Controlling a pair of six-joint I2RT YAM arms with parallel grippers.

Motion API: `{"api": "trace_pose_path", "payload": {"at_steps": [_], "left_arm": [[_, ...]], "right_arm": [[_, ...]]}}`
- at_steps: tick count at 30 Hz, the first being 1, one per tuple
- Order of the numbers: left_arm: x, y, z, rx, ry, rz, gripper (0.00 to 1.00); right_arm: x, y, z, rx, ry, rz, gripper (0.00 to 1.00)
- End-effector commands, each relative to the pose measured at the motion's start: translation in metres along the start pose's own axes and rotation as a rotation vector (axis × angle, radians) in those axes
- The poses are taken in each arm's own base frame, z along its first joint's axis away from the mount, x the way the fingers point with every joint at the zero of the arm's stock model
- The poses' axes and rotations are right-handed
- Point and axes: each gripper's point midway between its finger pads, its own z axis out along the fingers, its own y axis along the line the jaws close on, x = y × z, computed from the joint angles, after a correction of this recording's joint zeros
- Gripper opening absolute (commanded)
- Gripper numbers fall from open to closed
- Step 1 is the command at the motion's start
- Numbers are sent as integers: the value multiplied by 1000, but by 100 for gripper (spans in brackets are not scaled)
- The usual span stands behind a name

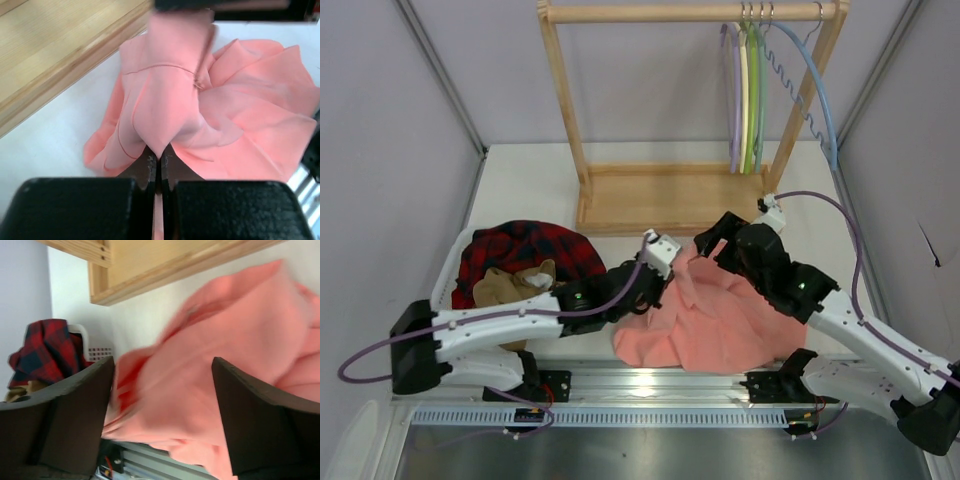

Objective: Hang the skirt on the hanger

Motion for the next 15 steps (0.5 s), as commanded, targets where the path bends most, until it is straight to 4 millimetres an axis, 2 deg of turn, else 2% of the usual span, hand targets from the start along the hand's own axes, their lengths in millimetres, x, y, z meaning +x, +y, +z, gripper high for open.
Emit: {"api": "trace_pose_path", "payload": {"at_steps": [1, 2, 3, 5, 6, 7, 9, 10, 13, 14, 15], "left_arm": [[-9, 15, -39, 37, -61, 7, 0], [-4, 14, -45, 62, -55, 7, 0], [11, 18, -54, 79, -46, 4, 0], [29, 16, -62, 122, -15, 2, 0], [30, 17, -69, 129, -20, -10, 0], [43, 19, -72, 124, 19, -24, 0], [49, 23, -77, 111, 29, -65, 0], [59, 25, -78, 104, 46, -72, 0], [66, 31, -78, 73, 37, -127, 0], [66, 31, -77, 68, 38, -138, 0], [68, 30, -77, 68, 43, -152, 0]], "right_arm": [[-17, -9, -24, 29, -5, -7, 86], [-18, -14, -27, 35, -12, -5, 89], [-17, -18, -31, 33, -13, -15, 95], [-11, -39, -31, 56, -31, -22, 97], [-7, -48, -29, 76, -31, -27, 96], [2, -63, -24, 110, -21, -38, 97], [5, -75, -16, 148, -14, -46, 96], [7, -79, -11, 161, -4, -65, 96], [16, -79, 9, 172, 35, -104, 95], [15, -74, 17, 157, 28, -111, 95], [22, -77, 28, 174, 51, -128, 94]]}}
